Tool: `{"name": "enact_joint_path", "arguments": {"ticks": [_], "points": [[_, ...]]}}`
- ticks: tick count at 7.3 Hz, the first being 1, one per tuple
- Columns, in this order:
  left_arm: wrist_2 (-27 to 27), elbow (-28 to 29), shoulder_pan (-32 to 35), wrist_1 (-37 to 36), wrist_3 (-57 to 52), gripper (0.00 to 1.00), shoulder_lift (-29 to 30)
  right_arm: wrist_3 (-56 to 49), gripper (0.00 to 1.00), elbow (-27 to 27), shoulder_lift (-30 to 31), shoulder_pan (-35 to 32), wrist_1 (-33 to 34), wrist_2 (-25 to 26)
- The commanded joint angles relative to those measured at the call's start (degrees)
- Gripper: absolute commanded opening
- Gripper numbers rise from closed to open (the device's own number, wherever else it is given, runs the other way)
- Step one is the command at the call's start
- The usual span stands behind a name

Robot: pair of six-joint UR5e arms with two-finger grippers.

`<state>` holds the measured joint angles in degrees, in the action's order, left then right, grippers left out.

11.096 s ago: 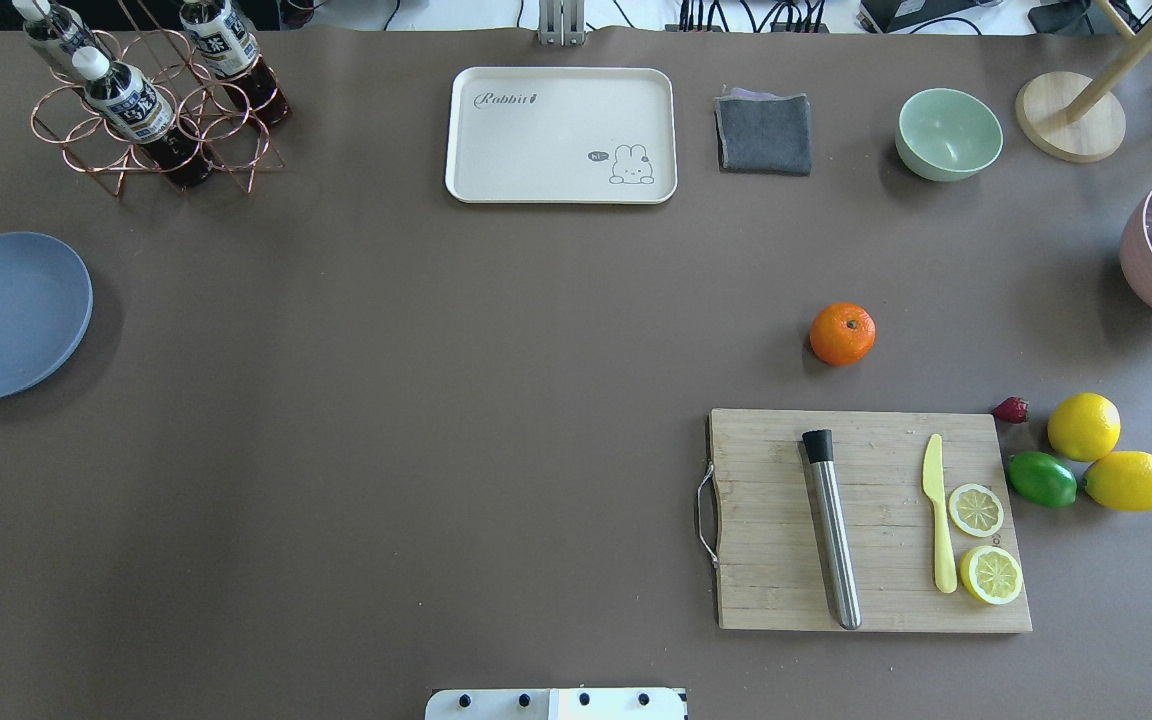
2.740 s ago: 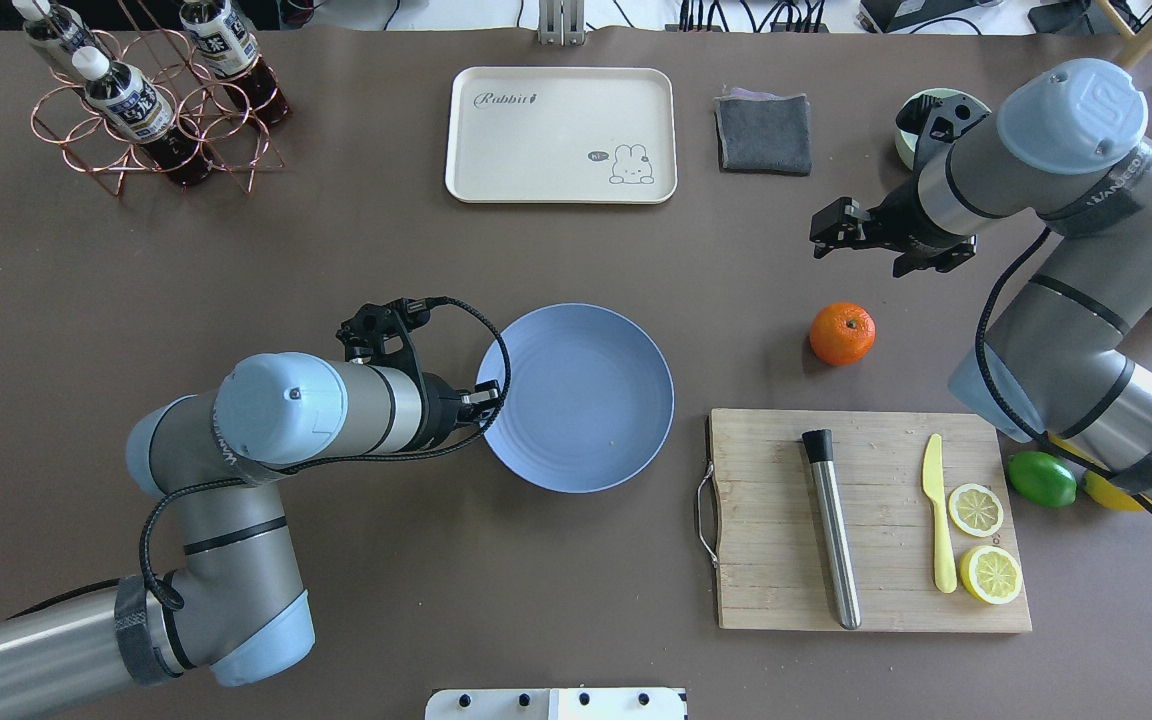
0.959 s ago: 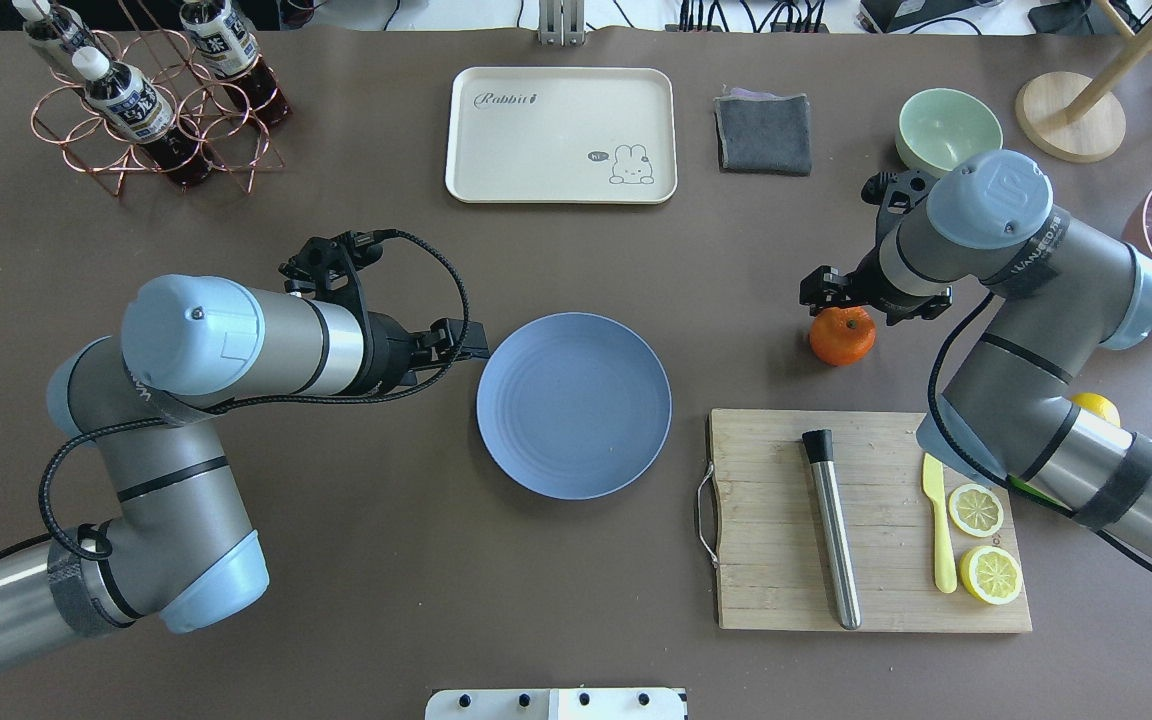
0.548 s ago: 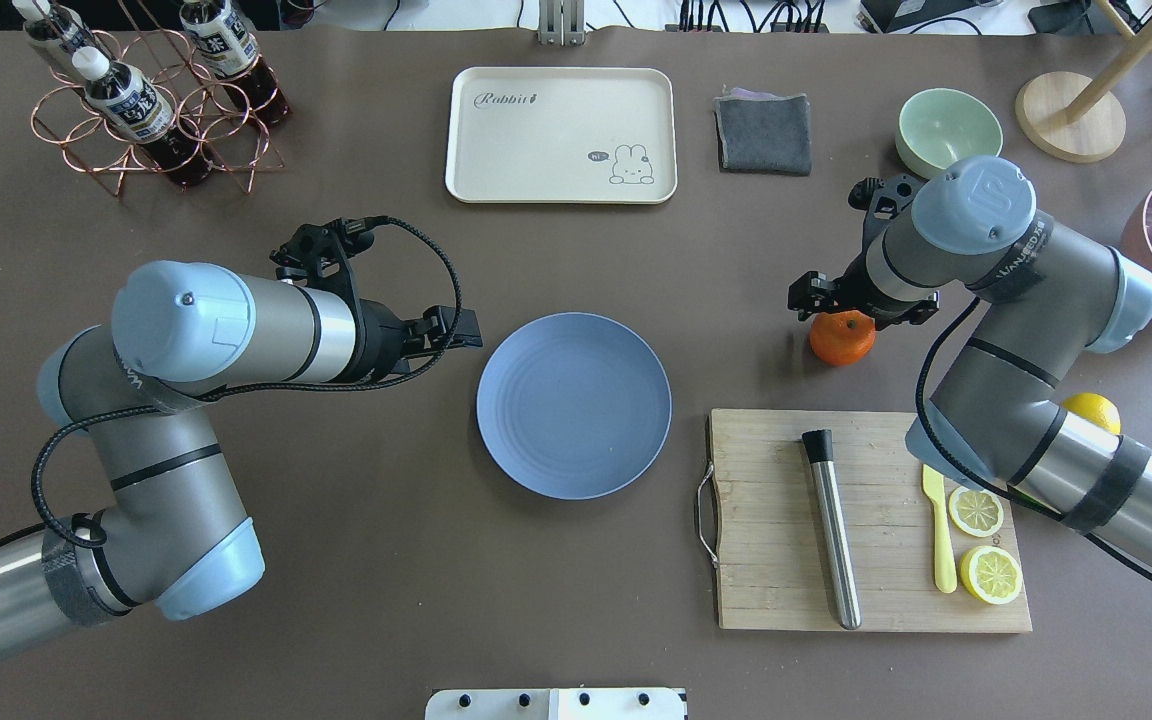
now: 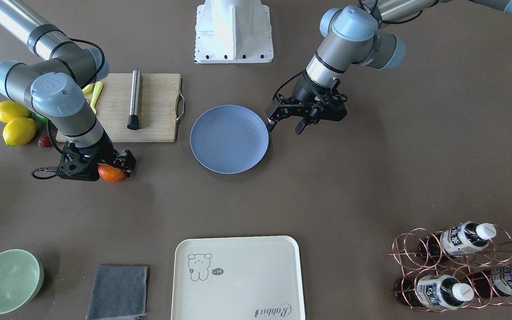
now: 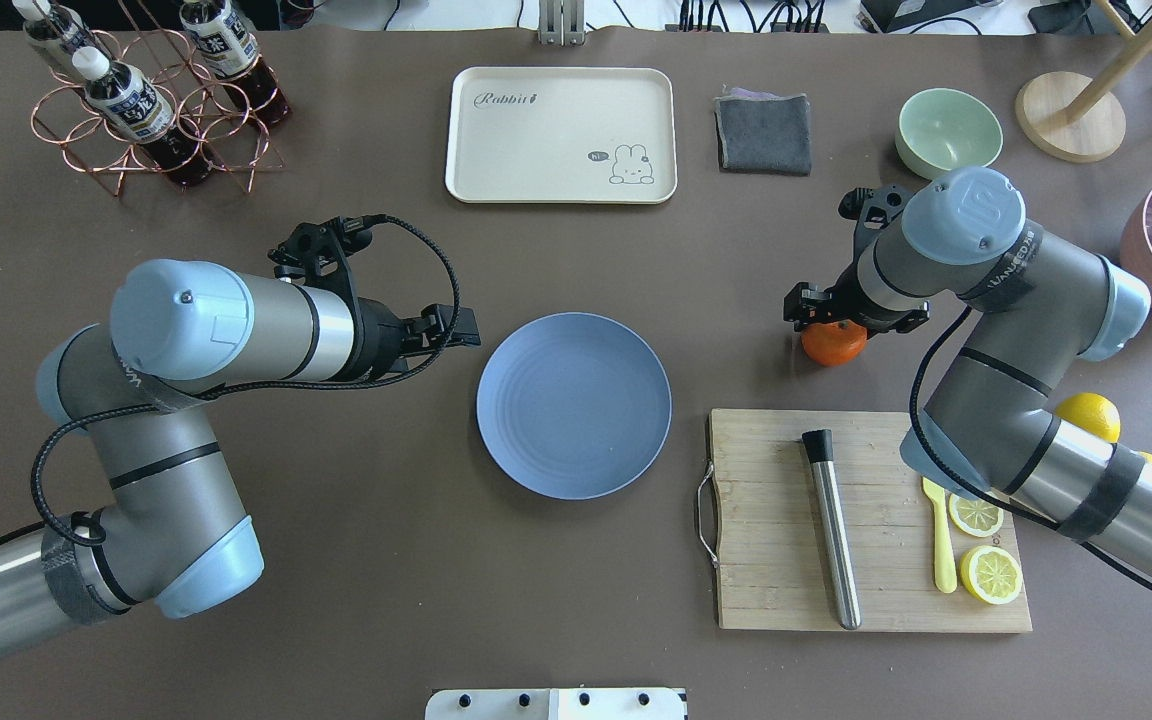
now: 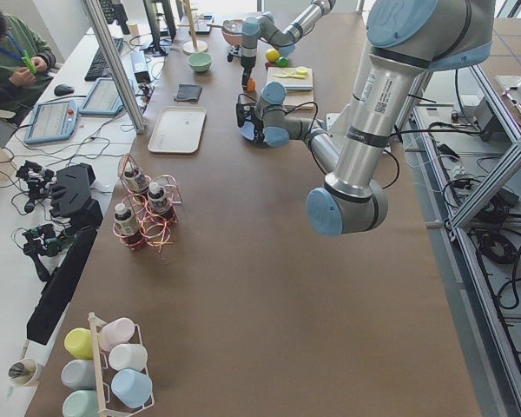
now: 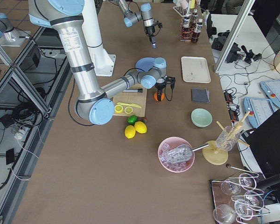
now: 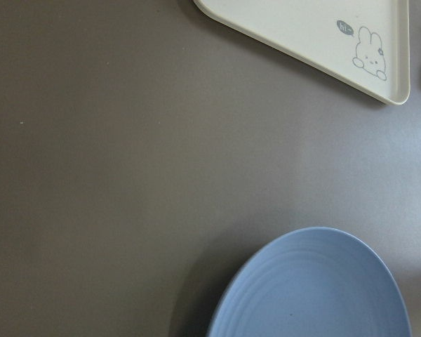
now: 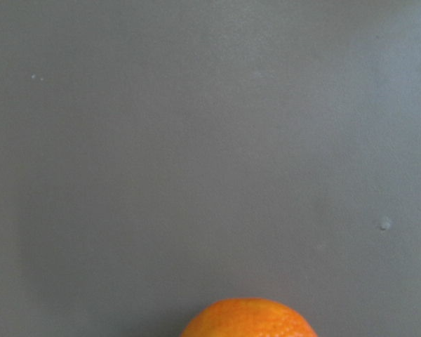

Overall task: Pick orange to plate
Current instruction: 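Lower the right gripper onto the orange and grasp it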

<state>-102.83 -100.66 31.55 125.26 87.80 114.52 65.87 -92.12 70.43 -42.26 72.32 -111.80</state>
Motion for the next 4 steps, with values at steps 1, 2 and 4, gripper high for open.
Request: {"name": "enact_joint_path", "arguments": {"ticks": [1,2,4], "points": [[-0.1,0.0,0.1,0.0,0.0,0.98,0.1,0.0,0.00,-1.4,-0.6,-1.5,0.5,-0.5],[-1.0,-0.1,1.9,-0.1,-1.0,0.98,0.1,0.0,0.00,-3.6,-0.9,-1.8,1.4,-0.7],[-3.2,-1.3,9.0,-0.9,-19.0,0.98,-4.0,0.6,0.00,-6.6,-7.9,-1.0,9.0,-0.8]]}}
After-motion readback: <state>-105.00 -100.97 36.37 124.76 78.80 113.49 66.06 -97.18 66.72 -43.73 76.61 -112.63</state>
